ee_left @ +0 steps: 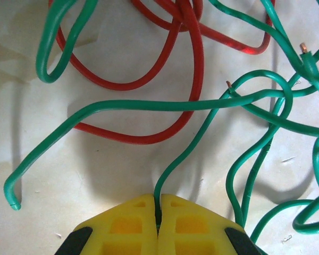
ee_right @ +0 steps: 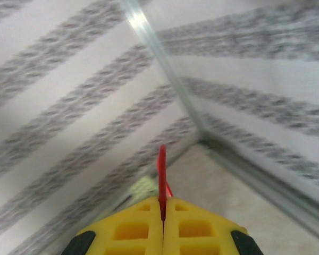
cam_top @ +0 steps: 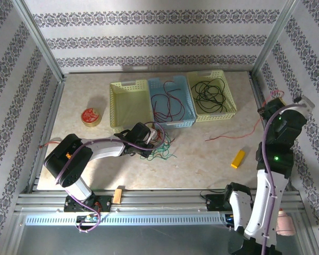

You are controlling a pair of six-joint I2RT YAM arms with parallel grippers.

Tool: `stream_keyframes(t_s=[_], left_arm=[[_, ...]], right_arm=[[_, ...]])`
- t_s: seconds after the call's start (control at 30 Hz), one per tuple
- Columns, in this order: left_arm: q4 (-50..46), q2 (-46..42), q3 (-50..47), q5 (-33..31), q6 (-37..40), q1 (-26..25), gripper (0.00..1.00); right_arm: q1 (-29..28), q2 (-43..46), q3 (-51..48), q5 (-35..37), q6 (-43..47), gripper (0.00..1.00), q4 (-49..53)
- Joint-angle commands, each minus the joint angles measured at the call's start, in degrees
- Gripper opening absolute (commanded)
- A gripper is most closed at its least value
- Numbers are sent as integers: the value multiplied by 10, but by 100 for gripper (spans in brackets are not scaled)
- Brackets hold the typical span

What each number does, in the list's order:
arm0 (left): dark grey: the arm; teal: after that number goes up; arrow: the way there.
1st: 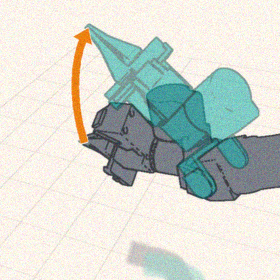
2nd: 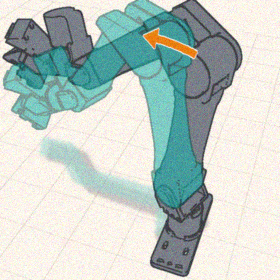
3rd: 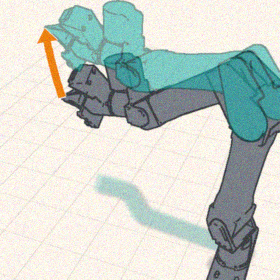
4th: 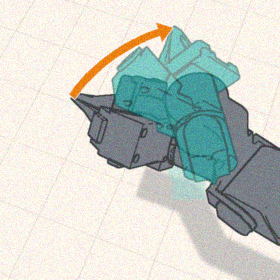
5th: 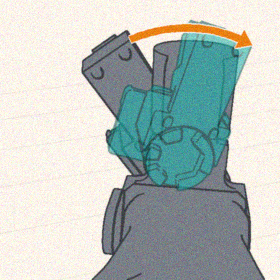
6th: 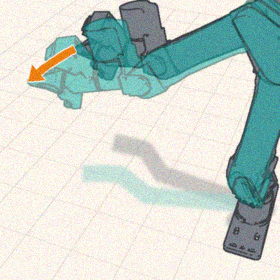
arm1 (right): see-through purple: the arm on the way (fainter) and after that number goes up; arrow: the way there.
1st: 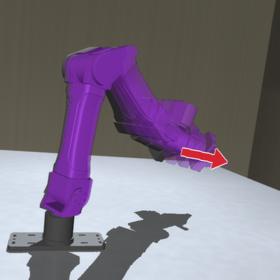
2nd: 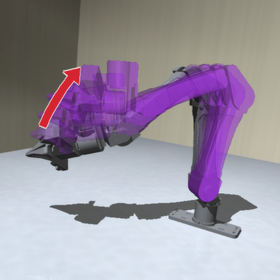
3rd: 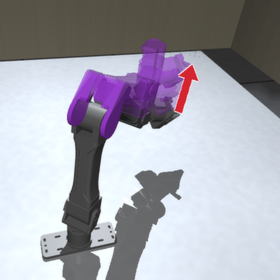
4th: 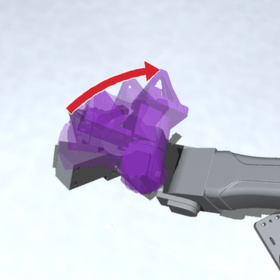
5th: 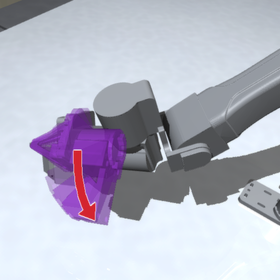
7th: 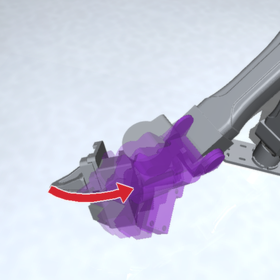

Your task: Untangle the cables

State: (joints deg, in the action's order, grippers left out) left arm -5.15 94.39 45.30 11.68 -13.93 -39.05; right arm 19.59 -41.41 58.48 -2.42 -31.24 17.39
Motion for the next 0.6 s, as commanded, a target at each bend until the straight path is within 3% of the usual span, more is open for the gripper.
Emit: stream_keyframes(t_s=[0.0, 0.17, 0.4, 0.57], left_arm=[[-36, 18, 10, -24, 0, -2, 0], [-37, 16, 14, -27, -2, -2, 0], [-31, 3, 9, -29, -3, -2, 0], [-32, -6, 5, -34, -7, -2, 0]], right_arm=[[-33, -26, 61, -163, -7, 0, -63], [-139, -98, 207, -158, 43, 0, -73], [-179, -250, 382, -189, 2, 0, -121], [-238, -373, 478, -188, 18, 0, -116]])
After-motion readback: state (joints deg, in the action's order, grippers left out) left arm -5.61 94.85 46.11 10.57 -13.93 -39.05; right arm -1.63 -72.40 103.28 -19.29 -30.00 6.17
